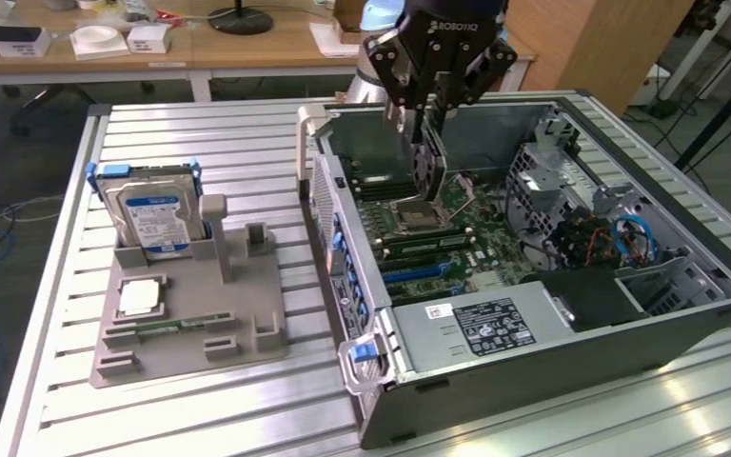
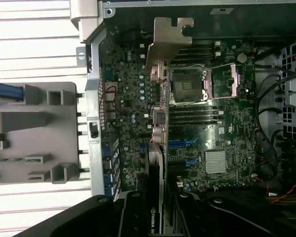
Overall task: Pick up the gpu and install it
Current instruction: 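Pick up the gpu and move the gpu toward the slot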
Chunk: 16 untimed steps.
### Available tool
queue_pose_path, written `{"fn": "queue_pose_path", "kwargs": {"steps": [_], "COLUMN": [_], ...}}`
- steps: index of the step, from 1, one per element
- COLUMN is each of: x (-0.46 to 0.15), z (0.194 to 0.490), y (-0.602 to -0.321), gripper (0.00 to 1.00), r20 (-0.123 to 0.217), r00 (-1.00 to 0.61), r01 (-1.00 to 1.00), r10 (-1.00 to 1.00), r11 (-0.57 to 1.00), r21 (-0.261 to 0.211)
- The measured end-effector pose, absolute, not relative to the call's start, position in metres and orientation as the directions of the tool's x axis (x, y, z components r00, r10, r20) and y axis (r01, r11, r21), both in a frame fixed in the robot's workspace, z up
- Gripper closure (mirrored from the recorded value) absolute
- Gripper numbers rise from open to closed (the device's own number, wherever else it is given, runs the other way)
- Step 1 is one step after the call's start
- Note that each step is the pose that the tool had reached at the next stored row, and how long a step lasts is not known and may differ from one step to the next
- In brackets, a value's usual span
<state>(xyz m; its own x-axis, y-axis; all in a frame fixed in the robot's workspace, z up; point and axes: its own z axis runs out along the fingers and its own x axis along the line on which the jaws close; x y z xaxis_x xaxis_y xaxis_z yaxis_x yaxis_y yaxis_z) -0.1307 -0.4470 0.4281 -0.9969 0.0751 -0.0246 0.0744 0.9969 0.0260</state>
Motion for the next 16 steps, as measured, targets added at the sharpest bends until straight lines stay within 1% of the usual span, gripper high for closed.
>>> {"fn": "queue_pose_path", "kwargs": {"steps": [16], "x": [-0.104], "z": [0.428], "y": [-0.447], "gripper": [0.74], "r20": [-0.025], "r00": [-0.997], "r01": [0.074], "r10": [0.075], "r11": [0.997], "r21": [0.026]}}
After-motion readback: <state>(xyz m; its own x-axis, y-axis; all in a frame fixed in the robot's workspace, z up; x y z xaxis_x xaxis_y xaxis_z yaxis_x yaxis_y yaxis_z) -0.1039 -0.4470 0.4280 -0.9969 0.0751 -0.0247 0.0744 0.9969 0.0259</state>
